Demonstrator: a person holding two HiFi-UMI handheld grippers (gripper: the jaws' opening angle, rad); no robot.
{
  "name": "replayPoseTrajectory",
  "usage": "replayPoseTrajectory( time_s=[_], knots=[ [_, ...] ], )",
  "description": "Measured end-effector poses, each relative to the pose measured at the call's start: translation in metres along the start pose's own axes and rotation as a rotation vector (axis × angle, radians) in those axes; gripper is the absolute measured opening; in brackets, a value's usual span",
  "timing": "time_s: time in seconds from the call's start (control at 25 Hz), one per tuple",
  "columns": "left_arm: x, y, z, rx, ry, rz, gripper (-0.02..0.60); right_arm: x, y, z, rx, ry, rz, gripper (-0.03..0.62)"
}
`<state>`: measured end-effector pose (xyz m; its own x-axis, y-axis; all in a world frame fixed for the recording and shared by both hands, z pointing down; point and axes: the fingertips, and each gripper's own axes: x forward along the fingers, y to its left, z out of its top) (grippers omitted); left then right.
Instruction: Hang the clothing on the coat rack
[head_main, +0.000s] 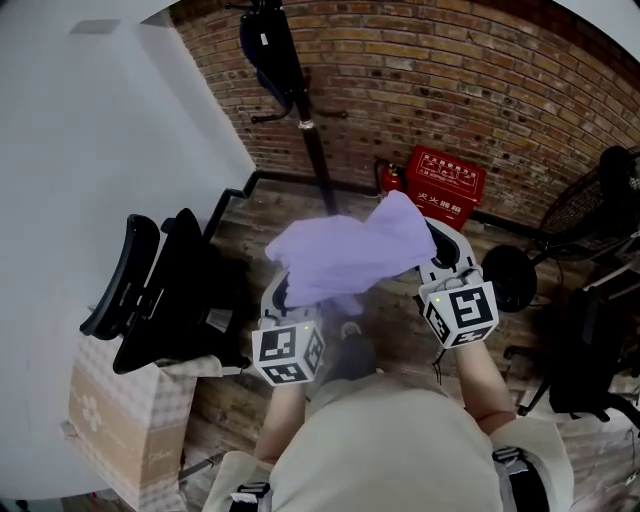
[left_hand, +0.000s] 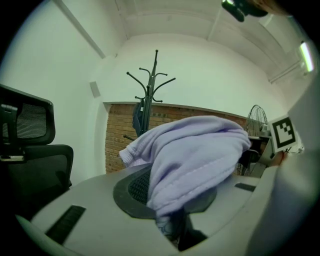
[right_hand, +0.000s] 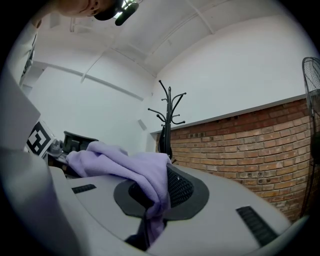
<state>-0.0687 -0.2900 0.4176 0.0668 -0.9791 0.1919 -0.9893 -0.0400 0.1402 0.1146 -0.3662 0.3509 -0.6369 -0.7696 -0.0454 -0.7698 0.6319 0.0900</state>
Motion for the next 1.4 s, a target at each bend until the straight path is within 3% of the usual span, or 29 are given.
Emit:
replayPoseTrajectory(
  time_s=[0.52, 0.84, 1.4],
  knots=[
    [0.108, 0.030, 0.042, 0.055, -0.052, -0.013, 0.080, 0.102, -0.056, 0.005, -0.059, -0.028, -0.022, 0.018],
    [0.182, 0.055, 0.081, 0.069, -0.066, -0.003, 0.080, 0.189, -0.091, 0.015, -0.088, -0.016, 0.014, 0.018],
    [0.280, 0.092, 0.106, 0.111, -0.024, 0.026, 0.080, 0.319, -0.136, 0.015, -0.145, -0.007, 0.056, 0.018]
  ],
)
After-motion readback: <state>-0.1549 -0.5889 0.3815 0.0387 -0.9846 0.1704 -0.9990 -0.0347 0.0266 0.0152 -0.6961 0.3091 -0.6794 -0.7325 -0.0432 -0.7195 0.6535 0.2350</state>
